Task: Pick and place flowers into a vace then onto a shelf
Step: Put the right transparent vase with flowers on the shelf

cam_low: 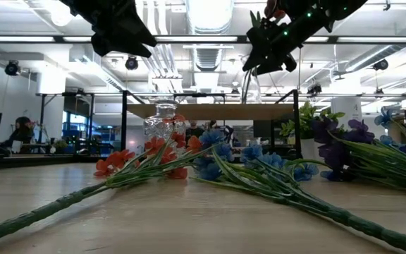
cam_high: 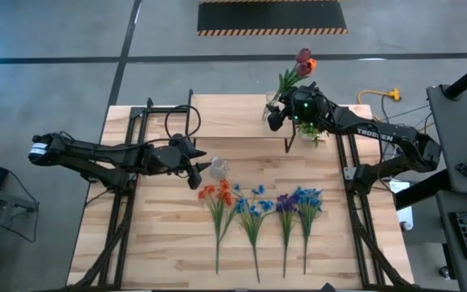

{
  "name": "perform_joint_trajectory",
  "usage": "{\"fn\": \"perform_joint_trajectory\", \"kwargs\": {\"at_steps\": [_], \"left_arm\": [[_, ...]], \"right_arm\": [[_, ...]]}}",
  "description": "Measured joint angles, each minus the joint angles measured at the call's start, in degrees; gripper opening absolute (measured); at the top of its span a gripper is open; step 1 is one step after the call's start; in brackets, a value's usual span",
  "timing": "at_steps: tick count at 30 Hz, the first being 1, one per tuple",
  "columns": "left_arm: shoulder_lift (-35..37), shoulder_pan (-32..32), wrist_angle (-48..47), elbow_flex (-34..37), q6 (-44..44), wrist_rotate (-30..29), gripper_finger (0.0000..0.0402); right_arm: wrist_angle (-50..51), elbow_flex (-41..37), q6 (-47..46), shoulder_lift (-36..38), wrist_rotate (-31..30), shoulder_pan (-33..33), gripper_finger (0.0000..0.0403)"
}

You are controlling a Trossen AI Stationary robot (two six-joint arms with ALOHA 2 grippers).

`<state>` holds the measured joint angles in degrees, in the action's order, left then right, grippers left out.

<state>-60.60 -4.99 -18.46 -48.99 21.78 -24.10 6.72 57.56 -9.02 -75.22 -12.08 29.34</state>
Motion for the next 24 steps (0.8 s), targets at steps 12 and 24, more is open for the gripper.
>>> {"fn": "perform_joint_trajectory", "kwargs": {"at_steps": [12, 24], "left_arm": [[0.00, 0.00, -0.02, 0.00, 0.00, -0.17, 0.0183], [-0.02, 0.00, -0.02, 0.00, -0.13, -0.18, 0.0183]], "right_arm": [[-0.09, 0.00, 1.24, 0.00, -0.02, 0.99, 0.0219], [-0.20, 0.00, 2.55, 0.00, 0.57, 0.95, 0.0219]]}}
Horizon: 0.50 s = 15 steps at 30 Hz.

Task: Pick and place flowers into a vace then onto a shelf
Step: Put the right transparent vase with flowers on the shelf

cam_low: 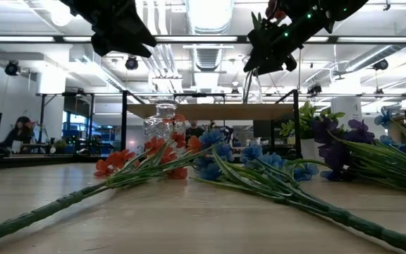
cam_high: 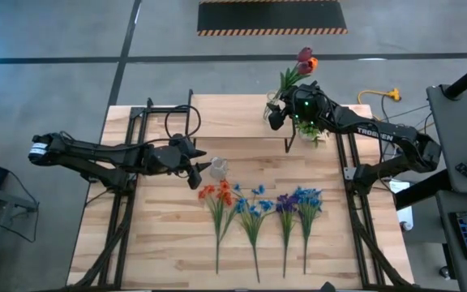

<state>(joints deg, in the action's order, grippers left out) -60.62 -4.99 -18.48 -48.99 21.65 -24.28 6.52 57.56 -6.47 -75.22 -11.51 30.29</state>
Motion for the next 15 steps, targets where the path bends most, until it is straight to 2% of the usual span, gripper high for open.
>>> {"fn": "perform_joint_trajectory", "kwargs": {"at_steps": [15], "left_arm": [[0.00, 0.00, -0.01, 0.00, -0.07, 0.01, 0.0183]], "right_arm": [[-0.09, 0.00, 1.59, 0.15, 1.07, -0.03, 0.0219]]}}
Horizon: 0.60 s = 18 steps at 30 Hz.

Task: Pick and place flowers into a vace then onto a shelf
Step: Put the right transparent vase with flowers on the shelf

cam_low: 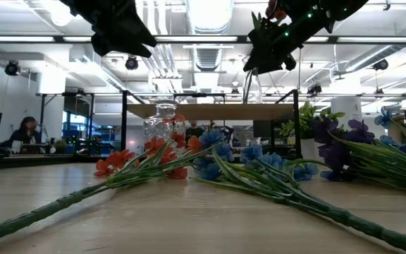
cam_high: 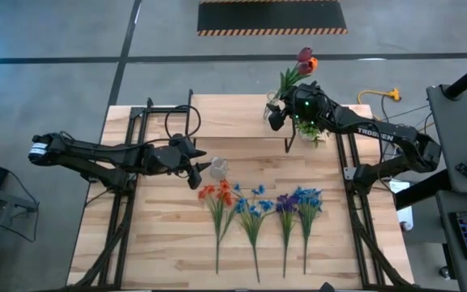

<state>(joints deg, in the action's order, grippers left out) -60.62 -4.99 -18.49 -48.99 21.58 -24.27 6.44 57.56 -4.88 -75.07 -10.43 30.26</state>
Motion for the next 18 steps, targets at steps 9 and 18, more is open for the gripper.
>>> {"fn": "perform_joint_trajectory", "kwargs": {"at_steps": [9, 18], "left_arm": [[0.00, 0.00, 0.00, 0.00, -0.94, -0.02, 0.0183], [0.00, 0.00, 0.01, 0.00, -0.95, -0.02, 0.0183]], "right_arm": [[0.02, 0.00, 0.18, 0.00, 0.46, 0.00, 0.0219], [0.20, 0.00, 0.39, 0.00, 0.48, 0.00, 0.0219]]}}
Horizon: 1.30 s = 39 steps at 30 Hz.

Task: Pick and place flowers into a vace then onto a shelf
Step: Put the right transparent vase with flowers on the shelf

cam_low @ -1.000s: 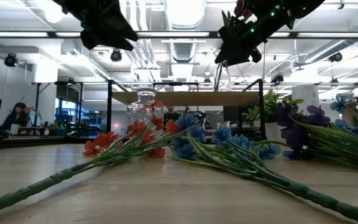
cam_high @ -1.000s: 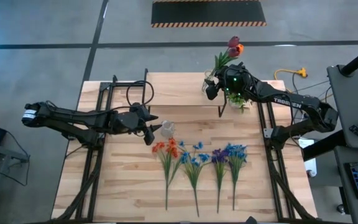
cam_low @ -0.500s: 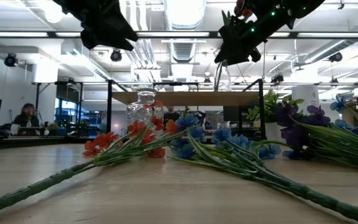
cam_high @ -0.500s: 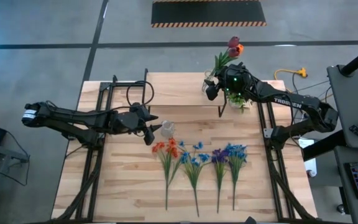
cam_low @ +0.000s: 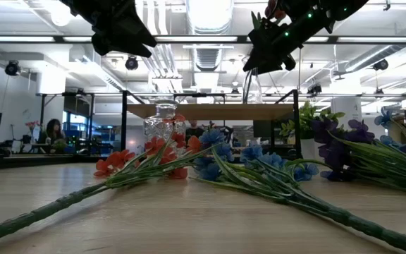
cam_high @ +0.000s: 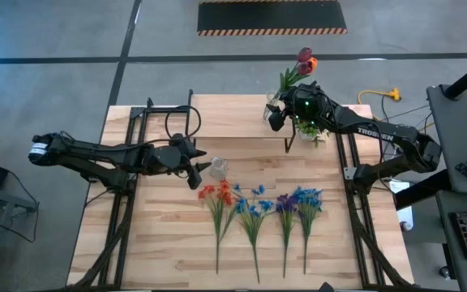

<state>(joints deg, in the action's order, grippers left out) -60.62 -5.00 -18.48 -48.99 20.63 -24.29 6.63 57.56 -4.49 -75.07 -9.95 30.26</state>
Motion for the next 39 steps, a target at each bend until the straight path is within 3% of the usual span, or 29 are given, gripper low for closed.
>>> {"fn": "perform_joint_trajectory", "kwargs": {"at_steps": [39], "left_arm": [[0.00, -0.02, 0.00, 0.02, -0.01, 0.02, 0.0183]], "right_arm": [[3.01, -0.35, -1.09, 0.70, 1.30, 0.00, 0.0219]]}}
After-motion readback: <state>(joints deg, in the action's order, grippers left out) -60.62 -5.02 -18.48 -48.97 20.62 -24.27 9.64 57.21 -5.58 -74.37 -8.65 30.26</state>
